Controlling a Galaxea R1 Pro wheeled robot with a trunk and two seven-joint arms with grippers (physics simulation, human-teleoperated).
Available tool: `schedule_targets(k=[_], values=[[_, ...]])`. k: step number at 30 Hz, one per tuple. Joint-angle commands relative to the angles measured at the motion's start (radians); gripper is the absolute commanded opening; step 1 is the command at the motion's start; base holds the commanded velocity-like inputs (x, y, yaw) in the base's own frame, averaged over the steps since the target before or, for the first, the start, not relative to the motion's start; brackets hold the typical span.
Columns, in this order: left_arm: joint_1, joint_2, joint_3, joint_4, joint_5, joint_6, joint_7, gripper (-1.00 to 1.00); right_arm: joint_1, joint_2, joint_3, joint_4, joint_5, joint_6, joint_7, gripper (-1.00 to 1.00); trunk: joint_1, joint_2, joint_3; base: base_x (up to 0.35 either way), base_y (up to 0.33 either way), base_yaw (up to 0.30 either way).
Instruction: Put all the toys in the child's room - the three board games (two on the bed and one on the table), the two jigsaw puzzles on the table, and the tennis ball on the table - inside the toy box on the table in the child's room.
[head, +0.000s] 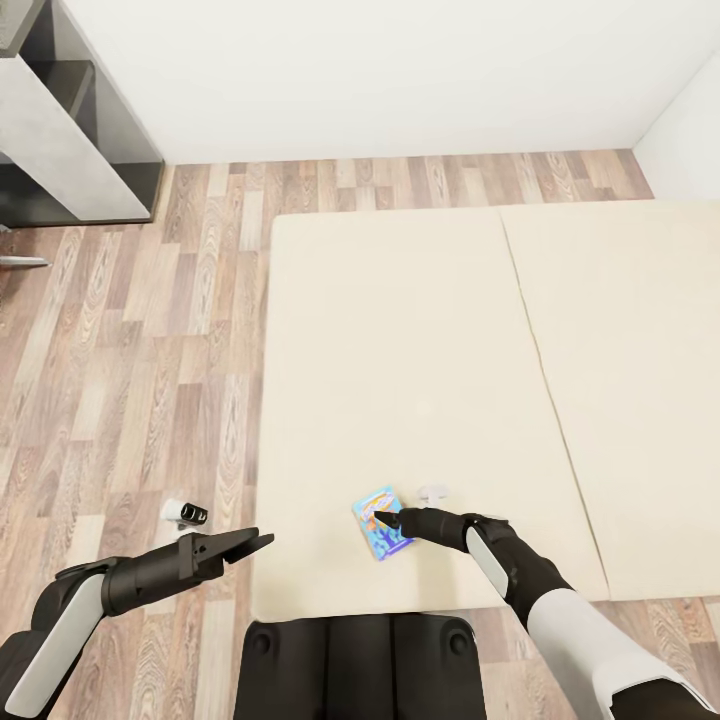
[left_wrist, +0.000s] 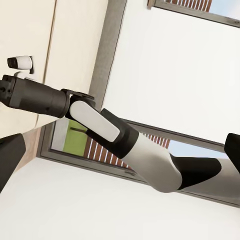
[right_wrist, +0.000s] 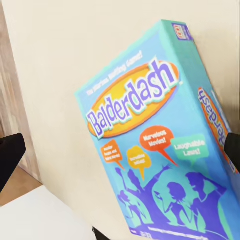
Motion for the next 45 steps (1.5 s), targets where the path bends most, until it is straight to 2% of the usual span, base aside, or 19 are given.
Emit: schedule_targets(k=[1,22,45], values=[[0.0,0.0,-0.001,0.0,0.002,0.004,-0.001,1.0,0.0,-0.001,0.005,-0.001,-0.01,0.007,-0.002,1.0,0.001,-0.001,-0.001,0.0,0.13,0.0],[0.0,0.0,-0.001,0.0,0.002,0.004,-0.001,1.0,0.0,-0.002,0.004,-0.001,-0.01,0.007,-0.002,1.0,0.001,-0.001,-0.001,0.0,0.216,0.0],[0.0,0.0,-0.001,0.0,0.002,0.004,-0.001,1.0,0.0,0.0,0.008,-0.001,-0.01,0.007,-0.002,1.0,0.001,-0.001,-0.001,0.0,0.136,0.0]])
